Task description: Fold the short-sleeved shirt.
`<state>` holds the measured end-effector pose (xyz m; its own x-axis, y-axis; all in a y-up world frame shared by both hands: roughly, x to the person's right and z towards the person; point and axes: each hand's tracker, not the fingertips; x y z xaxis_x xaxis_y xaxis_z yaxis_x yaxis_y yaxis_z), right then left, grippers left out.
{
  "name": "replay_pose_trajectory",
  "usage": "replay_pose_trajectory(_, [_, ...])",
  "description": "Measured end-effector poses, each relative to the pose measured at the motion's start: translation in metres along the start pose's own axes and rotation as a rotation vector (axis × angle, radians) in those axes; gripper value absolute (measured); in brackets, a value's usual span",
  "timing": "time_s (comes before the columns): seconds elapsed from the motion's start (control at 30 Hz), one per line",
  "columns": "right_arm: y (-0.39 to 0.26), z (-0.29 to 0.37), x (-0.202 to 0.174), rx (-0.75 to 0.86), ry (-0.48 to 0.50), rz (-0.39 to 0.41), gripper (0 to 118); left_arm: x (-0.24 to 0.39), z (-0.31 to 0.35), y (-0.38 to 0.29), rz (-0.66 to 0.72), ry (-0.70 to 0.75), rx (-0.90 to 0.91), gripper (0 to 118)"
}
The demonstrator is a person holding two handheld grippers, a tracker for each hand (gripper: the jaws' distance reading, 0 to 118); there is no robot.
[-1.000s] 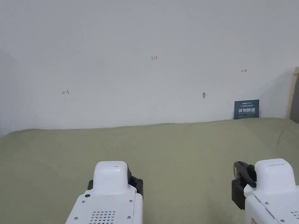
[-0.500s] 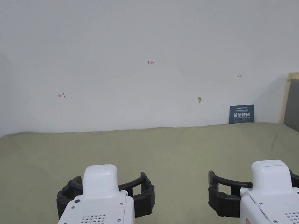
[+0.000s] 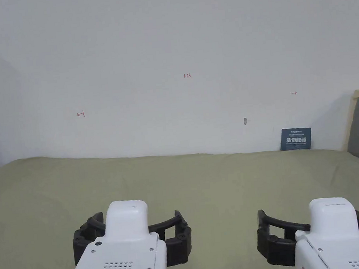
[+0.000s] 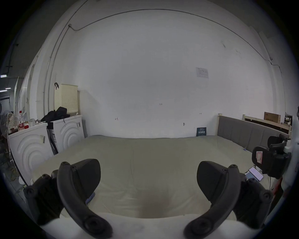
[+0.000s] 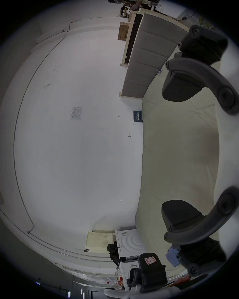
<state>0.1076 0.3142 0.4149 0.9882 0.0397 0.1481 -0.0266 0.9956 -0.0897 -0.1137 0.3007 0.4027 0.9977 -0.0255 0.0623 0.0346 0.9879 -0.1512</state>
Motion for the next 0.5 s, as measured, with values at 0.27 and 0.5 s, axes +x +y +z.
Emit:
replay_pose_trajectory(0.27, [0.006,0.004,-0.009,0.005,0.033,0.077,118,-0.001,0.004,0.001,0.009,-0.005,-0.008,118])
replay_pose_trajectory(0.5, [0.011,0.004,-0.002,-0.04,0.11,-0.02,118,-0.008,0.01,0.003,0.032,-0.006,-0.01,118])
